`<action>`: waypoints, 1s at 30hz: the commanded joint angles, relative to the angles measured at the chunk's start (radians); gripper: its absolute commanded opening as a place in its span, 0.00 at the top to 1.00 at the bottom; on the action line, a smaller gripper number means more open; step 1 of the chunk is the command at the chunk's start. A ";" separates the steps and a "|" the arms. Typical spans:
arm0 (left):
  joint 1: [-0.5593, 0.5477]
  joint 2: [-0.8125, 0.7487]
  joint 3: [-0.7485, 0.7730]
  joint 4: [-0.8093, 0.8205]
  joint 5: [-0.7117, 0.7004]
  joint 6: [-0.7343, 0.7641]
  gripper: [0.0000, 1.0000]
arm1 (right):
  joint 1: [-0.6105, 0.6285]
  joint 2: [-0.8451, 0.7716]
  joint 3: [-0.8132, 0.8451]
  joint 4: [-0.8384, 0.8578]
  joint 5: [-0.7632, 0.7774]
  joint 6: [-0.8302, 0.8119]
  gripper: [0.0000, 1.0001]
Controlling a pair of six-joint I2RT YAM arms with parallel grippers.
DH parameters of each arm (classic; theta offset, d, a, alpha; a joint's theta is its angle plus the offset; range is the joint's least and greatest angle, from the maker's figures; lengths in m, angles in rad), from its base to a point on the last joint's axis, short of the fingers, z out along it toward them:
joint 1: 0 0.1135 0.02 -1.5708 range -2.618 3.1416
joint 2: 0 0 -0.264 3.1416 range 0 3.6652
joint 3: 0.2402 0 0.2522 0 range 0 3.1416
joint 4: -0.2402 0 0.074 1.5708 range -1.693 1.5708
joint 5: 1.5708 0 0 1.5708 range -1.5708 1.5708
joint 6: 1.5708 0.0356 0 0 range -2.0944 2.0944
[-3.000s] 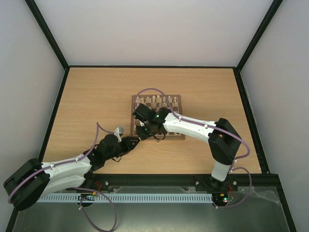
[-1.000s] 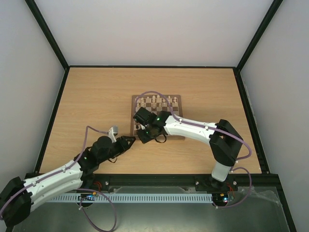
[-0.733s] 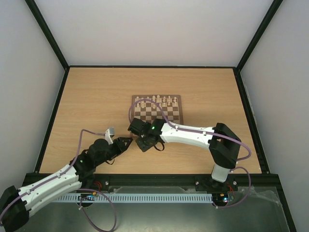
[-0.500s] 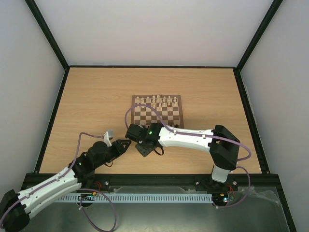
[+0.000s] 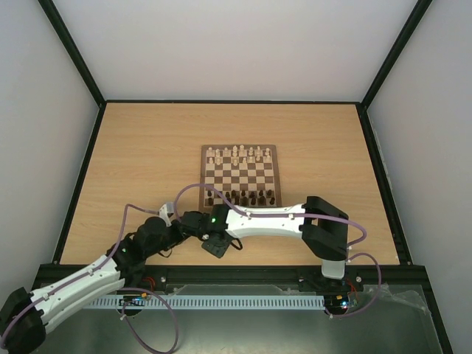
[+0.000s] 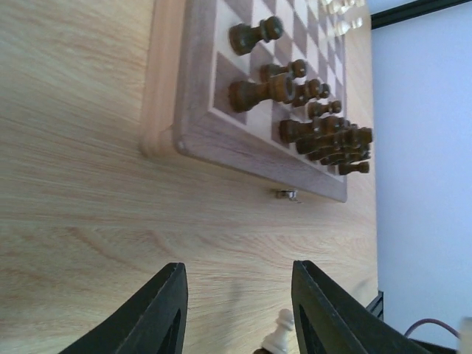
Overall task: Set up the chess pieces on the board
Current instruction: Pick up the chess piece from the chessboard.
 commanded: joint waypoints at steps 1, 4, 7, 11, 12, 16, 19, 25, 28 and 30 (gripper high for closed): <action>0.011 0.029 -0.023 0.056 0.037 0.006 0.58 | 0.005 -0.006 0.010 -0.089 0.028 -0.038 0.96; 0.014 0.046 -0.026 0.079 0.046 0.005 0.58 | 0.021 -0.008 0.036 -0.081 0.023 -0.050 0.96; 0.018 0.065 -0.029 0.107 0.066 0.010 0.54 | 0.038 -0.001 0.068 -0.066 0.002 -0.077 0.96; 0.032 0.099 -0.037 0.176 0.133 0.012 0.46 | 0.041 -0.064 0.039 -0.001 0.003 -0.102 0.96; 0.036 0.102 -0.041 0.186 0.151 0.011 0.45 | 0.041 -0.095 0.021 0.023 -0.003 -0.104 0.97; 0.044 0.075 -0.061 0.226 0.196 0.000 0.42 | 0.040 -0.228 -0.052 0.126 -0.048 -0.106 0.97; 0.046 0.046 -0.070 0.272 0.236 -0.009 0.39 | 0.040 -0.323 -0.132 0.222 -0.112 -0.109 0.97; 0.056 0.045 -0.058 0.319 0.350 -0.029 0.32 | 0.039 -0.441 -0.226 0.297 -0.199 -0.125 0.97; 0.062 0.081 -0.045 0.338 0.420 -0.028 0.29 | 0.039 -0.456 -0.231 0.285 -0.206 -0.136 0.97; 0.064 0.110 -0.039 0.366 0.458 -0.029 0.27 | 0.039 -0.461 -0.233 0.285 -0.205 -0.140 0.97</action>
